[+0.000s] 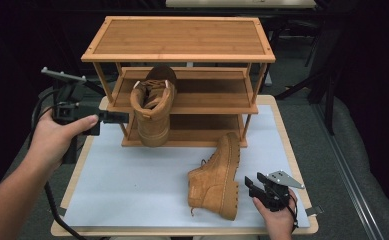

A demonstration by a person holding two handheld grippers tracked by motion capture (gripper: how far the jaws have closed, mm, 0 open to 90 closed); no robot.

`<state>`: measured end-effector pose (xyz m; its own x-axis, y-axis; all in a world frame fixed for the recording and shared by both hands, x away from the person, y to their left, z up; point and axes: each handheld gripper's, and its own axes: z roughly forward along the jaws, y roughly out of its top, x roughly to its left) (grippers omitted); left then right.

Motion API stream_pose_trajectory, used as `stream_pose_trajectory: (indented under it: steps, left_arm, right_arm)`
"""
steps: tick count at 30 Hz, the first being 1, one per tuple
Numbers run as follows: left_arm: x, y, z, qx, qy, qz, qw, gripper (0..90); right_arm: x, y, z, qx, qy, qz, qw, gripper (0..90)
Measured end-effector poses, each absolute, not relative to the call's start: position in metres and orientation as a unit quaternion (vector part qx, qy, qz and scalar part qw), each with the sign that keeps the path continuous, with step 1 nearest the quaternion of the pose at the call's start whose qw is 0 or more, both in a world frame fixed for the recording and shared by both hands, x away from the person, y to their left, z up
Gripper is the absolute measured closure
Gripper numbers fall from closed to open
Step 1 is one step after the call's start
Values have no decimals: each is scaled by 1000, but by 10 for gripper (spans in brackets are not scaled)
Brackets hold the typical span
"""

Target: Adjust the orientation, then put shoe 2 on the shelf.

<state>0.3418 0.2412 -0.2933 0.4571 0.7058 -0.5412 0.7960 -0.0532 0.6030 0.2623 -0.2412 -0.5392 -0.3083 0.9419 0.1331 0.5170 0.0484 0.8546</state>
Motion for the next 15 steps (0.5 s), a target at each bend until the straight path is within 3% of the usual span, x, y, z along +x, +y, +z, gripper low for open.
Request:
stream_pose_trajectory:
  steps: [6,15]
  left_arm:
    - [334,260,-319,719,519,-45,460,555]
    - [333,286,-386,697,549,-46,459,566]
  right_arm:
    - [261,-237,-527,528,689,436,238,484]
    - [261,-226,-495,497,721,429,221,498]
